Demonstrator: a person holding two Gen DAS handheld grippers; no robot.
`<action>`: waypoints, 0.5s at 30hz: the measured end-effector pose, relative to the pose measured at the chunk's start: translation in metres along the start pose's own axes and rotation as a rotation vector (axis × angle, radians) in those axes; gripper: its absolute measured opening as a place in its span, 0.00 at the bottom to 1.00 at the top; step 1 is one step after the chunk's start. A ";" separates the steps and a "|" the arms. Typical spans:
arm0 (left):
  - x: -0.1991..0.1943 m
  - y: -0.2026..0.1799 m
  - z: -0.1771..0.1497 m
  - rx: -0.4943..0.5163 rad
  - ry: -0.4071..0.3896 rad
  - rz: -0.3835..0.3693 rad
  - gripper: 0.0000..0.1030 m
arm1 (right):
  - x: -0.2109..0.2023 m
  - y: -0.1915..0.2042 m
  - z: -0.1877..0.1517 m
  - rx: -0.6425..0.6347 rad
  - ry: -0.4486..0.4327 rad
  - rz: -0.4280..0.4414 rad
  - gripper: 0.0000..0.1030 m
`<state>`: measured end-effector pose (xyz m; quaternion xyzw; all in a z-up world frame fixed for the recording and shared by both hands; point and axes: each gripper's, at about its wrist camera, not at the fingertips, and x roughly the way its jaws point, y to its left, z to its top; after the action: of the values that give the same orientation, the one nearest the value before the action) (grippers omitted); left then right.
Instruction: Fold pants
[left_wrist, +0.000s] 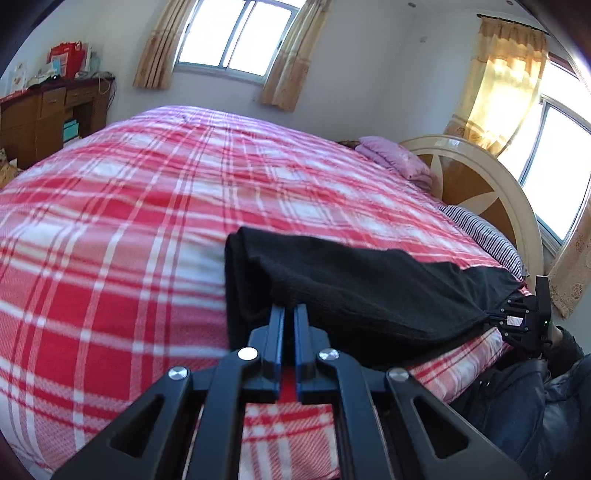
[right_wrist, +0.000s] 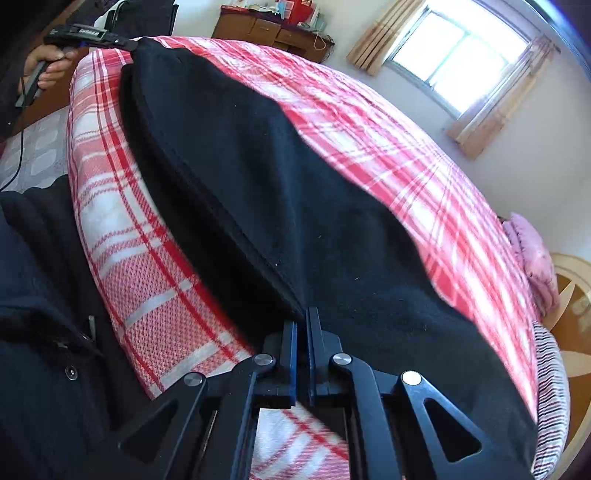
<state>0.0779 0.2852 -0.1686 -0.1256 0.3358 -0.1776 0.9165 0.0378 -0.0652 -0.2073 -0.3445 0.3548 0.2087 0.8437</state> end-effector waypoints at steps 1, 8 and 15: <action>0.000 0.003 -0.002 -0.008 0.002 0.000 0.05 | 0.000 0.000 0.000 0.002 -0.001 0.000 0.04; 0.000 0.005 -0.006 -0.016 0.001 -0.011 0.05 | -0.026 -0.011 0.004 0.065 -0.061 0.021 0.04; 0.004 0.011 -0.015 -0.006 0.030 0.000 0.05 | 0.004 0.001 -0.009 0.029 0.018 0.026 0.04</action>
<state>0.0740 0.2922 -0.1858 -0.1256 0.3500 -0.1784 0.9110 0.0354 -0.0702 -0.2150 -0.3295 0.3697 0.2114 0.8427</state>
